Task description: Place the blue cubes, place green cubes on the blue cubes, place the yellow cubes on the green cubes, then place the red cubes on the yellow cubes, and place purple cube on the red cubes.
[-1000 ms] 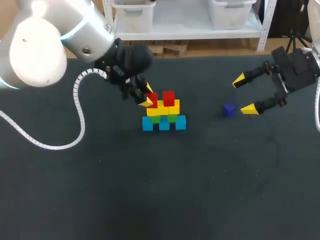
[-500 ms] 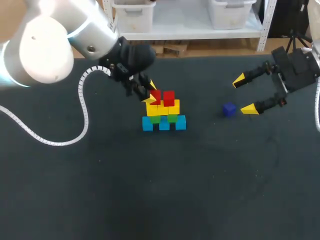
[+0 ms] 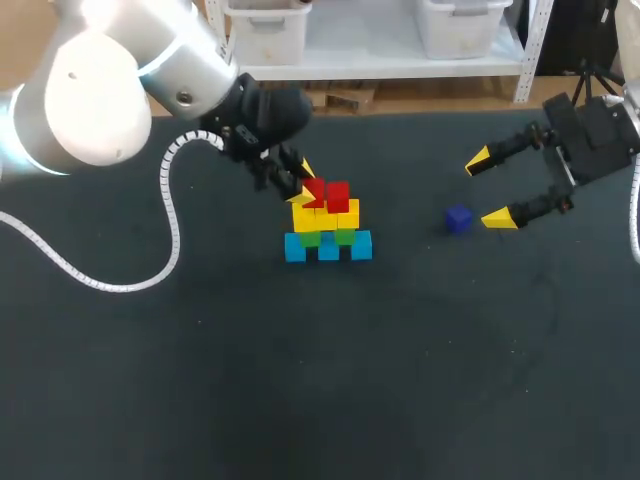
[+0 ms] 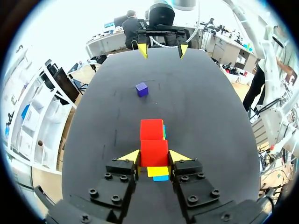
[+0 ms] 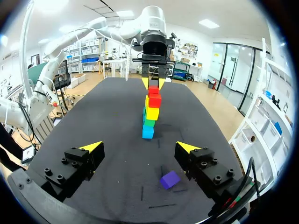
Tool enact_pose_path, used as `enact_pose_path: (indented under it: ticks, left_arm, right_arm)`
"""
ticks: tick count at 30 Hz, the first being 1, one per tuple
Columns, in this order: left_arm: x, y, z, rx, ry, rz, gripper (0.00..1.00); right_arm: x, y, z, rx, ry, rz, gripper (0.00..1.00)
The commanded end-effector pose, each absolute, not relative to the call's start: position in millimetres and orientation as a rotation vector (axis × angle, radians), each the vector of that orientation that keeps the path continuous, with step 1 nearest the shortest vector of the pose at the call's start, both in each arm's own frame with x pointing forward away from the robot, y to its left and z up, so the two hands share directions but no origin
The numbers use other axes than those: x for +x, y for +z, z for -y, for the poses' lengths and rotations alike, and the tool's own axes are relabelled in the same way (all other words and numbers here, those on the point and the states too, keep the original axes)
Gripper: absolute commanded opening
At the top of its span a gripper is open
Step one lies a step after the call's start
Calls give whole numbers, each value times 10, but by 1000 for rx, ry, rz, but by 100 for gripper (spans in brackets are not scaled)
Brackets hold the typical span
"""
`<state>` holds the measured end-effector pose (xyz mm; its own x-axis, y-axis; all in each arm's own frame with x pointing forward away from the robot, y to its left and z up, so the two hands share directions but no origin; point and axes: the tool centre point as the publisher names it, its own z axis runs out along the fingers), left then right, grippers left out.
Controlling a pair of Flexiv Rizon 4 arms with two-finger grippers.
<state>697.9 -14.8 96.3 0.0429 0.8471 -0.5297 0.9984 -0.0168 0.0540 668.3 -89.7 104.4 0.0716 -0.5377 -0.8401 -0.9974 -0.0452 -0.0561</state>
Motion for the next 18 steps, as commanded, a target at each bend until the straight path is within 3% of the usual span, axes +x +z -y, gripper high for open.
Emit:
enact_pose_path:
  ticks: [1, 18]
  left_arm:
    - [6997, 937, 138, 1911, -502, -1858, 0]
    - [6997, 897, 143, 1897, -531, -1867, 0]
  right_arm:
    - [6687, 1041, 894, -1668, 854, -1545, 100]
    - [6687, 1041, 894, -1668, 854, -1545, 100]
